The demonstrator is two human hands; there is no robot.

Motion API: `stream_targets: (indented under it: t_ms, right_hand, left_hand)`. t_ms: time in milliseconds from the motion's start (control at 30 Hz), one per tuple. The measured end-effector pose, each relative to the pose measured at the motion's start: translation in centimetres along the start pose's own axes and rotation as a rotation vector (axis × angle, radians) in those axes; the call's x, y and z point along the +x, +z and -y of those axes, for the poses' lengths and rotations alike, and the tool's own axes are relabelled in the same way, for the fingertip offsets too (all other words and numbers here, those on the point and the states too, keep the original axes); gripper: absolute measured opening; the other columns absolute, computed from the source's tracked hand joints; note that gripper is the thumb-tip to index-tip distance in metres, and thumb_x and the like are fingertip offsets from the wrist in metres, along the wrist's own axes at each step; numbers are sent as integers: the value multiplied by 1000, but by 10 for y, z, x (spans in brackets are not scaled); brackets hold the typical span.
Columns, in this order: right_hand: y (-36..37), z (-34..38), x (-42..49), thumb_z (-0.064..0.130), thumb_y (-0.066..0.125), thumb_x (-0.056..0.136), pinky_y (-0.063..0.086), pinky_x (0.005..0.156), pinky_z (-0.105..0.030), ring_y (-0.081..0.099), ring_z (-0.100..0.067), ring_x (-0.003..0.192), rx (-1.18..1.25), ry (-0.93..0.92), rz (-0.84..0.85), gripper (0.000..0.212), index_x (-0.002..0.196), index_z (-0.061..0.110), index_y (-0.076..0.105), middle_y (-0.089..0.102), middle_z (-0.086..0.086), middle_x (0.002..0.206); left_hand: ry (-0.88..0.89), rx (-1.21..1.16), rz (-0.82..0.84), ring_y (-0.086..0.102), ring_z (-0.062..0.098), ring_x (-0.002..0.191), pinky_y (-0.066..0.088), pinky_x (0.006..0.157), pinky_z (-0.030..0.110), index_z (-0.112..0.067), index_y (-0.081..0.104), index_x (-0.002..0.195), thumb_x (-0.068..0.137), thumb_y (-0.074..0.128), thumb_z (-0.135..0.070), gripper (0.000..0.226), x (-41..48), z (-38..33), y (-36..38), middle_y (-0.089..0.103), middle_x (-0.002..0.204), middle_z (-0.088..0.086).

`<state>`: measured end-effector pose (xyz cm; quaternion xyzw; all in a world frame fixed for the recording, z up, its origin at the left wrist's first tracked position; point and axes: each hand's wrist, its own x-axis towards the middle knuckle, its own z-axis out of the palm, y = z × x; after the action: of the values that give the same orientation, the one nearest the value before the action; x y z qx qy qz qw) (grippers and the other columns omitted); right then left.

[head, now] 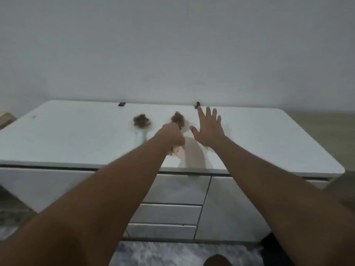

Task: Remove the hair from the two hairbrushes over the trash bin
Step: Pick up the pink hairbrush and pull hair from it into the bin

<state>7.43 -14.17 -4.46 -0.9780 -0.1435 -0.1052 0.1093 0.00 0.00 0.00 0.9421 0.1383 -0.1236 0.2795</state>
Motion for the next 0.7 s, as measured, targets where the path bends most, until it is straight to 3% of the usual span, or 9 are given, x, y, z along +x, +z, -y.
stream_targets:
  t_ms: [100, 200, 267, 333, 400, 600, 700]
  right_hand:
    - [9, -5, -8, 47, 48, 95, 9, 119, -57, 2, -45, 148, -48, 5, -27, 81, 155, 15, 4, 9, -24, 160]
    - [15, -10, -18, 49, 44, 95, 7, 120, -56, 0, -46, 148, -68, -6, -31, 80, 155, 16, 2, 7, -23, 161]
    - [15, -12, -23, 51, 42, 96, 7, 120, -56, 0, -46, 148, -79, -2, -46, 79, 155, 18, 2, 6, -23, 161]
    - [13, -14, -28, 51, 42, 96, 6, 120, -56, 0, -46, 148, -73, 9, -53, 78, 155, 18, 3, 7, -23, 161]
    - [11, -14, -36, 51, 42, 96, 6, 119, -56, 0, -46, 148, -73, 13, -61, 78, 155, 18, 4, 7, -23, 161]
    - [5, 2, -48, 50, 42, 96, 8, 119, -56, 2, -46, 148, -57, -16, -69, 76, 155, 17, 7, 8, -23, 161]
    - [-1, 19, -46, 51, 42, 96, 8, 119, -56, 2, -46, 148, -53, -38, -68, 76, 155, 17, 7, 8, -22, 161]
  left_hand:
    - [-9, -99, -21, 66, 33, 54, 62, 57, 48, 8, 60, 94, 86, 67, -6, 18, 5, 1, 8, 63, 72, 20]
    - [-89, -222, 42, 61, 27, 61, 61, 54, 41, 2, 52, 116, 97, 57, -10, 23, 4, 2, 10, 56, 105, 18]
    - [-131, -389, 77, 62, 24, 68, 59, 47, 38, 0, 56, 108, 99, 57, -9, 13, 1, 7, 6, 56, 116, 17]
    - [-181, -600, 105, 66, 26, 78, 59, 47, 40, 0, 62, 91, 98, 58, -5, 10, -3, 14, 0, 61, 116, 16]
    - [-201, -703, 136, 70, 31, 91, 60, 49, 42, 2, 63, 88, 97, 58, 0, 10, -10, 21, -2, 64, 121, 19]
    - [-155, -872, 192, 69, 29, 82, 60, 75, 46, 6, 56, 104, 97, 59, -4, 13, -24, 36, 1, 67, 107, 19]
    - [-141, -977, 162, 70, 26, 87, 62, 69, 49, 3, 54, 120, 96, 58, 1, 25, -31, 45, -6, 69, 111, 16]
